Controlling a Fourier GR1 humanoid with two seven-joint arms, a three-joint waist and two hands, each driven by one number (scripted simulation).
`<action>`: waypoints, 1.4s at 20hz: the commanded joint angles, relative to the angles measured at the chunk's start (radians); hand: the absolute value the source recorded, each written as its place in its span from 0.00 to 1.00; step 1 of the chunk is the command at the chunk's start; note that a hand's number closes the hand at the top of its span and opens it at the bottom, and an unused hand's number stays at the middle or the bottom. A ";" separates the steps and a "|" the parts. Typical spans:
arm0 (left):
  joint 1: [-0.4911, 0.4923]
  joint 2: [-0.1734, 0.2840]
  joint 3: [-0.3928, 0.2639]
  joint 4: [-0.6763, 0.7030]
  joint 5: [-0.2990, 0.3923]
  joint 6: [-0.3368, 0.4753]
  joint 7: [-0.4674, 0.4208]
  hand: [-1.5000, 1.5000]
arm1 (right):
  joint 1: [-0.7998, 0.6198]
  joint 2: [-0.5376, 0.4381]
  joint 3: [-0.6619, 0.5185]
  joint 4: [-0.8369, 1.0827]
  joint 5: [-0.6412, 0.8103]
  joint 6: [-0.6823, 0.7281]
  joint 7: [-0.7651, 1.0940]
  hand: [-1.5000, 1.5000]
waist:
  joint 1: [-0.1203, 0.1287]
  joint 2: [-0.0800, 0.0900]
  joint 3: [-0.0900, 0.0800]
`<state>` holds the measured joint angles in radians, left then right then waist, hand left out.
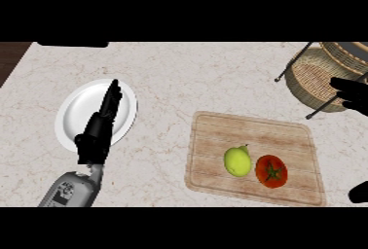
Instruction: Pick the pear from the cutting board and place it in the tiered basket
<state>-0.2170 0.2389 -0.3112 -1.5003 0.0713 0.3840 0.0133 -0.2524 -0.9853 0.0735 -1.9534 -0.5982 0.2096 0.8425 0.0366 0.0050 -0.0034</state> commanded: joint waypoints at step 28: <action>0.060 -0.010 0.089 -0.059 -0.040 -0.065 0.023 0.50 | -0.422 0.120 0.356 0.220 0.021 0.135 0.336 0.00 | -0.025 -0.006 0.003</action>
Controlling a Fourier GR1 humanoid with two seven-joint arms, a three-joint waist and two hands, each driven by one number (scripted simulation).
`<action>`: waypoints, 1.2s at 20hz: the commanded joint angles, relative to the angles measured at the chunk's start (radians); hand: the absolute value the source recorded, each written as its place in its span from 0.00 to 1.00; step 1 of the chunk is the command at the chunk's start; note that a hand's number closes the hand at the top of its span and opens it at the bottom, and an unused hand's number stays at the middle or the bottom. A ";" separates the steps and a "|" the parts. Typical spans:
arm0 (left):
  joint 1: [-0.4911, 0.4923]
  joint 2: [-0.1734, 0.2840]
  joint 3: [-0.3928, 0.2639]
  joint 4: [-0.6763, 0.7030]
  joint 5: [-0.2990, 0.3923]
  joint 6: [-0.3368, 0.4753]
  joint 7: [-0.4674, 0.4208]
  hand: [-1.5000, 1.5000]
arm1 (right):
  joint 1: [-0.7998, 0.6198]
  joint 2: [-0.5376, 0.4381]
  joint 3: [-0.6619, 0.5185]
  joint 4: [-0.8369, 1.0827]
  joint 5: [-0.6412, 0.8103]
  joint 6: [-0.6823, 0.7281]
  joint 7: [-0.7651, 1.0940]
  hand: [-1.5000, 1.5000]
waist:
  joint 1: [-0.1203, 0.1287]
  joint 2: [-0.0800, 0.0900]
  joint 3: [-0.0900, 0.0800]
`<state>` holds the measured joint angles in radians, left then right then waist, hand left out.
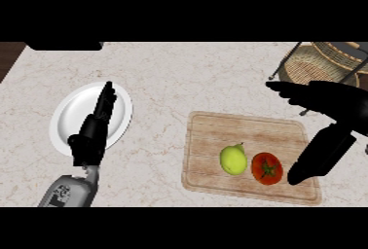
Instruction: Pick the pear from the cutting board and place it in the tiered basket
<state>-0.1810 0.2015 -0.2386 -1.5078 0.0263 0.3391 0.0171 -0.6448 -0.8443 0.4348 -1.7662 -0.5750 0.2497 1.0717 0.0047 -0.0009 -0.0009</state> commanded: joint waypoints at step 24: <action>0.014 -0.067 0.020 -0.050 -0.076 -0.019 0.063 0.50 | 0.101 0.135 0.046 0.167 0.338 0.158 -0.070 0.00 | 0.002 0.002 0.001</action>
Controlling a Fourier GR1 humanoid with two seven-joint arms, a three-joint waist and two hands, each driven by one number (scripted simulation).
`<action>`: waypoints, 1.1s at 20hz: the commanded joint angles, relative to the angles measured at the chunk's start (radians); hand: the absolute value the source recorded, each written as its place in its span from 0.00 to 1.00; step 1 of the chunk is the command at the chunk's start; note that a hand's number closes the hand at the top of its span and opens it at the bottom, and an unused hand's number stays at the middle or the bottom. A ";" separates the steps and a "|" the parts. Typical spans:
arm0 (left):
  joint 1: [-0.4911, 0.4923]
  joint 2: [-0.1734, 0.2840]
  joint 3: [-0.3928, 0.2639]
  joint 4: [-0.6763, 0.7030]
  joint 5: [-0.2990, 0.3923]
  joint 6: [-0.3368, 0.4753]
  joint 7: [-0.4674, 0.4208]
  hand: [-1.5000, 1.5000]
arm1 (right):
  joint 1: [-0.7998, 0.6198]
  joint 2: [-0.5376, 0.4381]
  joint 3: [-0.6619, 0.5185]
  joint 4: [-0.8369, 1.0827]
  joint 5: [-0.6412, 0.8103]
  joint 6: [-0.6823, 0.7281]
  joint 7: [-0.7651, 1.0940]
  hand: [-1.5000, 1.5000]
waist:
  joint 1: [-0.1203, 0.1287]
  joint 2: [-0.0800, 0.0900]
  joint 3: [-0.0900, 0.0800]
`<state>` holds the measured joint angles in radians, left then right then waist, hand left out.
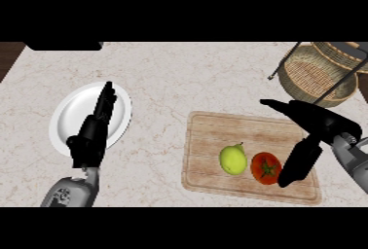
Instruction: Pick the pear from the cutting board and place it in the tiered basket
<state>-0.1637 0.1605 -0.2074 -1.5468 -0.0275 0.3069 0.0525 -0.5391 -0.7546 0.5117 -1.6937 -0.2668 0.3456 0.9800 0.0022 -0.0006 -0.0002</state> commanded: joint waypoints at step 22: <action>0.017 -0.042 0.069 -0.038 -0.056 -0.084 0.014 0.50 | 0.124 0.283 -0.168 0.080 0.184 0.177 0.020 0.00 | 0.000 0.000 0.000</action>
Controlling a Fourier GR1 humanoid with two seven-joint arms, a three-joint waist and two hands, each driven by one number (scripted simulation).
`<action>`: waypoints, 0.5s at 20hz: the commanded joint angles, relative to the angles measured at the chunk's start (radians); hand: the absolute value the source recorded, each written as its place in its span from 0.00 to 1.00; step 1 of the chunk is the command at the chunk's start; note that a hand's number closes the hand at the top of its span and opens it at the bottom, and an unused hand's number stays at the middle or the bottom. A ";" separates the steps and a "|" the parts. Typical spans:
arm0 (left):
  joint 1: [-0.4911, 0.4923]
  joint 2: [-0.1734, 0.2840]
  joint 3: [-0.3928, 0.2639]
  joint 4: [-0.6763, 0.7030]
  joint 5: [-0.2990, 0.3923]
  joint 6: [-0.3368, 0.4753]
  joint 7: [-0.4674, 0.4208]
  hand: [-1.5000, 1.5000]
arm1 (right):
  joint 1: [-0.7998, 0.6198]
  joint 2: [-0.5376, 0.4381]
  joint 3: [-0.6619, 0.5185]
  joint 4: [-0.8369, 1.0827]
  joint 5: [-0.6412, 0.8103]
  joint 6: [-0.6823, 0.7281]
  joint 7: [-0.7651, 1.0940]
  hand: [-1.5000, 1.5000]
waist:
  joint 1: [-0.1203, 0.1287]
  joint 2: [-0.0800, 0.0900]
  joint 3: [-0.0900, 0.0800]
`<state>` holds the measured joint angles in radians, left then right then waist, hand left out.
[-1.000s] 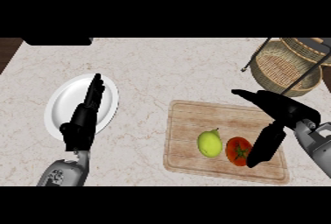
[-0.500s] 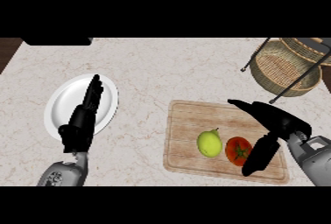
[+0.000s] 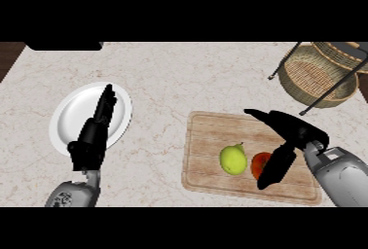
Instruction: Pick the pear from the cutting board and place it in the tiered basket
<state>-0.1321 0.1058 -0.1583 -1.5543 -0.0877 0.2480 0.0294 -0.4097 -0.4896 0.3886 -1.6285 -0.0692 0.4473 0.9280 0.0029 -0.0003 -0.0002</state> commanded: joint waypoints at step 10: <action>0.061 -0.022 0.027 0.029 -0.019 -0.034 -0.100 0.50 | 0.013 0.125 -0.030 0.089 0.134 0.080 0.000 0.00 | -0.001 0.000 0.000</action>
<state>-0.1324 0.0875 -0.1318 -1.5368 -0.1023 0.2304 0.0148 -0.4146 -0.3880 0.3759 -1.5354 0.0254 0.4873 0.9042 0.0029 0.0000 -0.0001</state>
